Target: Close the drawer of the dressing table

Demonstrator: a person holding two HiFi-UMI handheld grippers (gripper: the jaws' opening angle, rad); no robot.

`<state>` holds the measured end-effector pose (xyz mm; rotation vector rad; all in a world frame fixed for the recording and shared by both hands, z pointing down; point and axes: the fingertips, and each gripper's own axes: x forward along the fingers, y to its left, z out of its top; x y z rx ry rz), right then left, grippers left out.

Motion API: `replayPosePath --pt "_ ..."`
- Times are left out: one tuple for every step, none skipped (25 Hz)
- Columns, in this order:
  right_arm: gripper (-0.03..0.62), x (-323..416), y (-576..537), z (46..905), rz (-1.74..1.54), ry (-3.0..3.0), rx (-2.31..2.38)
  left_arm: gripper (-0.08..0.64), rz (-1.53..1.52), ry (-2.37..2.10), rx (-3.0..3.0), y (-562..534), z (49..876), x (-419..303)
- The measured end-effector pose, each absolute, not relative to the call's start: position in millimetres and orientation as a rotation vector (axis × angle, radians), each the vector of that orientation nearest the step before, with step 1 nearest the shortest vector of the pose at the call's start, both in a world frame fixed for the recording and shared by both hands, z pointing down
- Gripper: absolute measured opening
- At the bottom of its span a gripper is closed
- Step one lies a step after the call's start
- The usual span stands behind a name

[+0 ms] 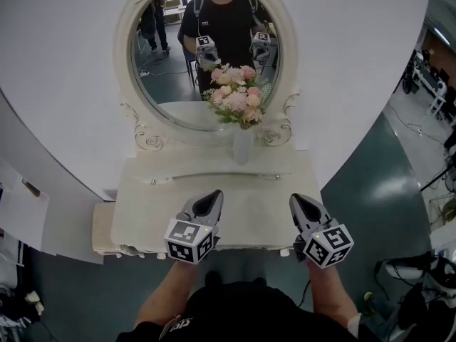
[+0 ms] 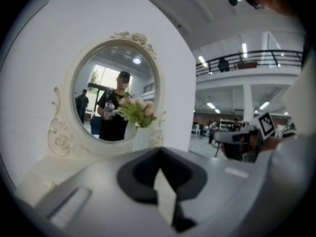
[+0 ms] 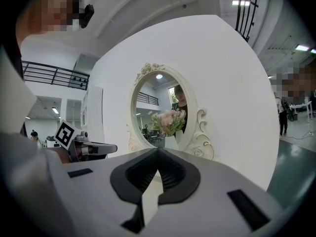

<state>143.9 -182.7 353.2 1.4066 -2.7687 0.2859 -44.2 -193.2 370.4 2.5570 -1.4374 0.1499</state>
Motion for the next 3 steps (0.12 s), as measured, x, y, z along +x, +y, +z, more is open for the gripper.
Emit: replayPosePath --pt "-0.008 144.0 -183.2 352.9 0.282 -2.768 1.410 0.008 0.147 -1.442 2.556 -193.4 370.3 -46.2" --pt "-0.008 144.0 -184.0 352.5 0.278 -2.768 1.412 0.008 0.145 -1.446 2.556 -194.1 369.9 -48.2" --pt "-0.008 144.0 -184.8 352.0 0.274 -2.768 1.415 0.008 0.144 -1.451 2.556 -194.9 369.5 -50.3"
